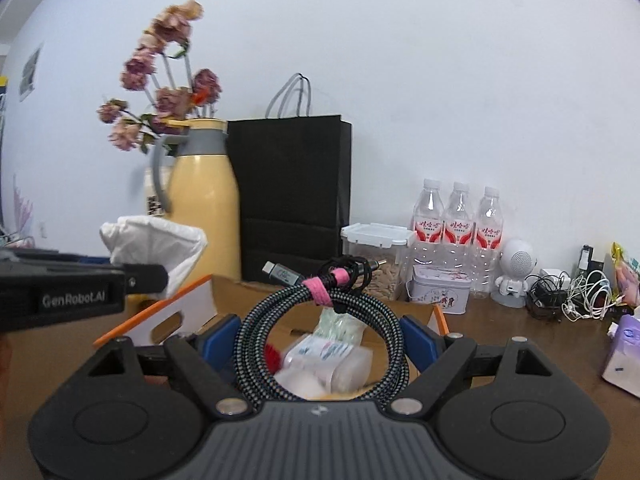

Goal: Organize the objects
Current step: 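Carry the white cloth and coiled cable into the box and open both grippers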

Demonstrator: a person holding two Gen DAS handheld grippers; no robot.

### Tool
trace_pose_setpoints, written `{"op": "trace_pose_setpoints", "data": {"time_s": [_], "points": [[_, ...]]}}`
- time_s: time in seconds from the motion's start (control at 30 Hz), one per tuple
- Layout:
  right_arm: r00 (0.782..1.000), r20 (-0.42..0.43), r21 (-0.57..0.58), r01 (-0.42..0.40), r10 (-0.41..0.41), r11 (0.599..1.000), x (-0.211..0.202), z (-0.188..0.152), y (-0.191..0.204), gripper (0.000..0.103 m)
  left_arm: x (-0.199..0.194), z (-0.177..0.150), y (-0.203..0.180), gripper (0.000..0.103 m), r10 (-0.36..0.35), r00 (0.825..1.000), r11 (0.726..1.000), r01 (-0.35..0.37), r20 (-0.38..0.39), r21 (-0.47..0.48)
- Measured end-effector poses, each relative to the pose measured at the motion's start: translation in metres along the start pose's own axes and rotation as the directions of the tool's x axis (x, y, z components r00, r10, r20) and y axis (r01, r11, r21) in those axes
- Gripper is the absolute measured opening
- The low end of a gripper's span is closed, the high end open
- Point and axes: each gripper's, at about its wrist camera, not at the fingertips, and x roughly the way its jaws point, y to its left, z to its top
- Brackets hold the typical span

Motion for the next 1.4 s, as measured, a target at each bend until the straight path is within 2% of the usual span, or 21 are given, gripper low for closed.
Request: {"op": "trace_pose_setpoints", "data": {"time_s": [0.17, 0.37, 0.47, 0.5, 0.57, 0.6, 0.63, 0.73, 0.83, 1.17, 1.4], "points": [[0.998, -0.048, 0.059, 0.036, -0.033, 0.998, 0.049, 0.000, -0.011, 0.085, 0.043, -0.001, 0.000, 0.024, 0.039, 0.998, 0.999, -0.040, -0.052, -0.015], [0.993, -0.118, 0.088, 0.040, -0.029, 0.995, 0.074, -0.020, -0.022, 0.085, 0.072, -0.019, 0.002, 0.024, 0.047, 0.990, 0.999, -0.047, -0.130, 0.001], [0.990, -0.136, 0.085, 0.036, -0.024, 0.996, 0.076, -0.023, -0.023, 0.085, 0.075, -0.023, 0.002, 0.032, 0.052, 0.989, 0.999, -0.051, -0.138, 0.013], [0.990, -0.141, 0.084, 0.035, -0.023, 0.996, 0.076, -0.025, -0.024, 0.085, 0.074, -0.024, 0.003, 0.043, 0.060, 0.989, 0.998, -0.058, -0.137, 0.014], [0.989, -0.145, 0.088, 0.043, -0.030, 0.995, 0.075, -0.026, -0.025, 0.086, 0.072, -0.025, 0.003, 0.050, 0.080, 0.989, 0.997, -0.078, -0.123, 0.020], [0.988, -0.148, 0.091, 0.050, -0.036, 0.995, 0.074, -0.027, -0.026, 0.087, 0.071, -0.026, 0.003, 0.059, 0.088, 0.989, 0.996, -0.085, -0.118, 0.024], [0.987, -0.154, 0.092, 0.052, -0.038, 0.994, 0.075, -0.027, -0.027, 0.088, 0.069, -0.025, 0.003, 0.075, 0.089, 0.990, 0.996, -0.087, -0.112, 0.021], [0.986, -0.164, 0.094, 0.045, -0.029, 0.995, 0.073, -0.028, -0.029, 0.103, 0.063, -0.025, 0.004, 0.102, 0.108, 0.991, 0.994, -0.108, -0.077, 0.011], [0.987, -0.158, 0.091, 0.043, -0.028, 0.995, 0.068, -0.027, -0.030, 0.103, 0.058, -0.022, 0.005, 0.103, 0.112, 0.992, 0.994, -0.112, -0.051, 0.002], [0.992, -0.125, 0.091, 0.038, -0.026, 0.995, 0.056, -0.021, -0.030, 0.103, 0.051, -0.019, 0.003, 0.103, 0.122, 0.992, 0.993, -0.122, -0.042, 0.005], [0.996, -0.092, 0.066, 0.022, -0.016, 0.998, 0.032, -0.011, -0.026, 0.103, 0.025, -0.013, 0.004, 0.103, 0.113, 0.994, 0.994, -0.113, -0.006, -0.002]]}}
